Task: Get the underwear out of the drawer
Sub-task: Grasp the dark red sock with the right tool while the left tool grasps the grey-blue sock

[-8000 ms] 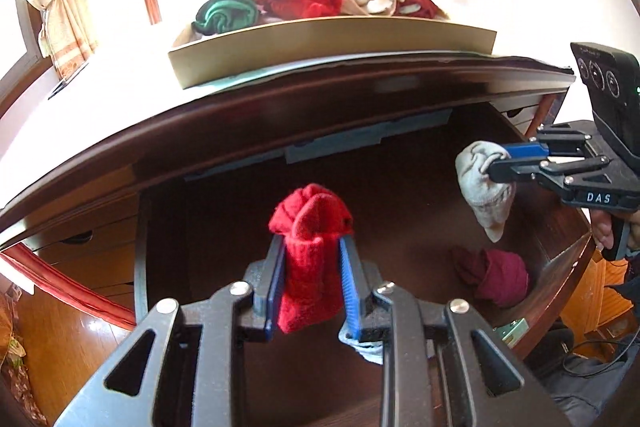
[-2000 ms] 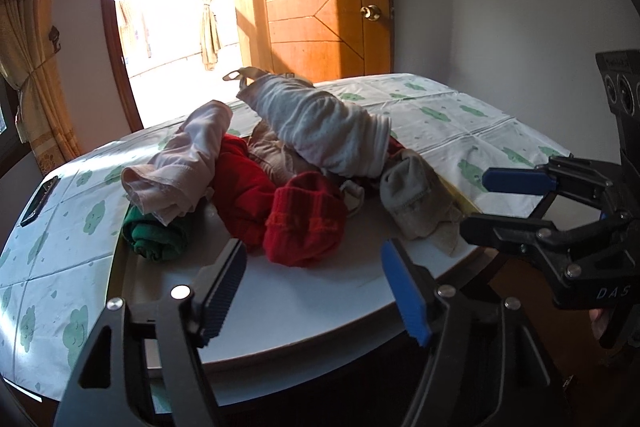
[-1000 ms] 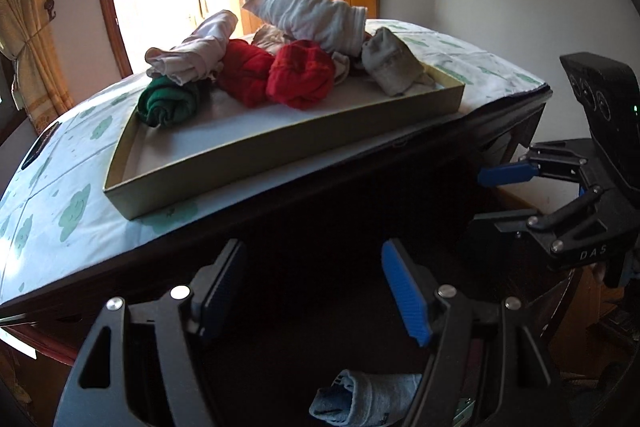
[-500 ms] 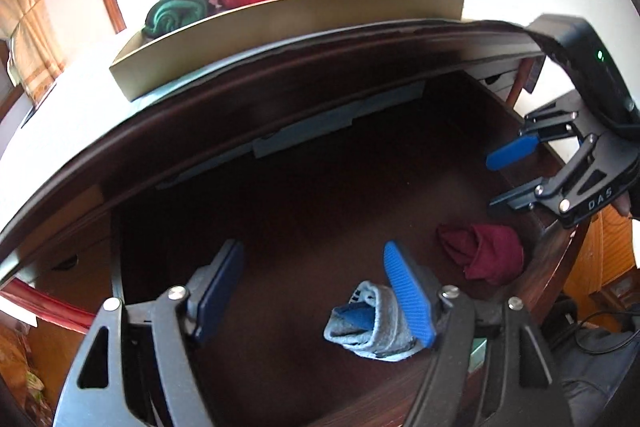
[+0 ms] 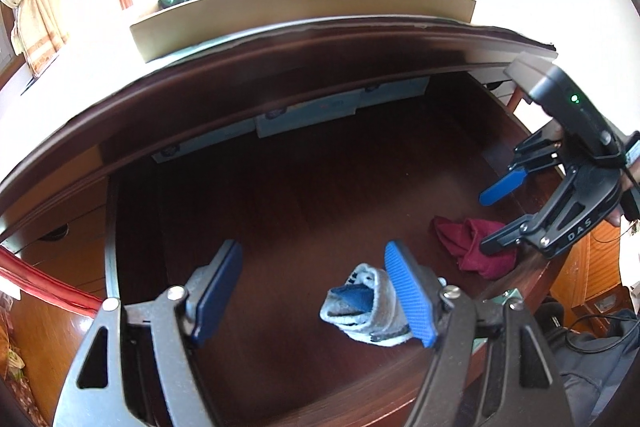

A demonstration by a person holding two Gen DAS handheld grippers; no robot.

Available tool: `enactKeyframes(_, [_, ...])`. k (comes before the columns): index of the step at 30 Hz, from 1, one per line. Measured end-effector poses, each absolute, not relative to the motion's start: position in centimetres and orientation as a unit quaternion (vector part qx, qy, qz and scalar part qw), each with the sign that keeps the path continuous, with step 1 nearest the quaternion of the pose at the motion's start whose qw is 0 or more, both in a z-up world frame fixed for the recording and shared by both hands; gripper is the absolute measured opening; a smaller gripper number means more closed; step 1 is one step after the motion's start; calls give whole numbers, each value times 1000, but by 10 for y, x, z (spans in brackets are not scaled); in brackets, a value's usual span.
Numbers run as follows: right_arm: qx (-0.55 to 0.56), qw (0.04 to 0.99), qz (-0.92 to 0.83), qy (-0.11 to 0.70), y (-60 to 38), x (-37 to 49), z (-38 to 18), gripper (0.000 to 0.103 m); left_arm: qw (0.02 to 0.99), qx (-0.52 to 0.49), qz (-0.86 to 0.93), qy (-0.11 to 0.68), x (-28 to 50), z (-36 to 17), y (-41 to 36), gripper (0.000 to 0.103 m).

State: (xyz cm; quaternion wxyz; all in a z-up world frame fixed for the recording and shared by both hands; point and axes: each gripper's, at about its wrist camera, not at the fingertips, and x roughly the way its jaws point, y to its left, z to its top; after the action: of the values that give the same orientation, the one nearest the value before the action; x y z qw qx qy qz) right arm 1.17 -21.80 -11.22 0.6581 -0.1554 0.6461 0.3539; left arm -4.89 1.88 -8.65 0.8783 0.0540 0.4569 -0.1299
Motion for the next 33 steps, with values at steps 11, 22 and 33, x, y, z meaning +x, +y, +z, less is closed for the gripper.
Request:
enactKeyframes(11, [-116,607,372,693,-205,10,-147,42,873,47,-134,467,-46,-90,14,75])
enactKeyframes(22, [-64,710,382,588,-220,11,-113,35,852,28,-143,503,-37,-104,9,75])
enactKeyframes(33, [-51,731,394,555,-224,45,-96,35,784,-43,-176,594,-20,-136,7,73])
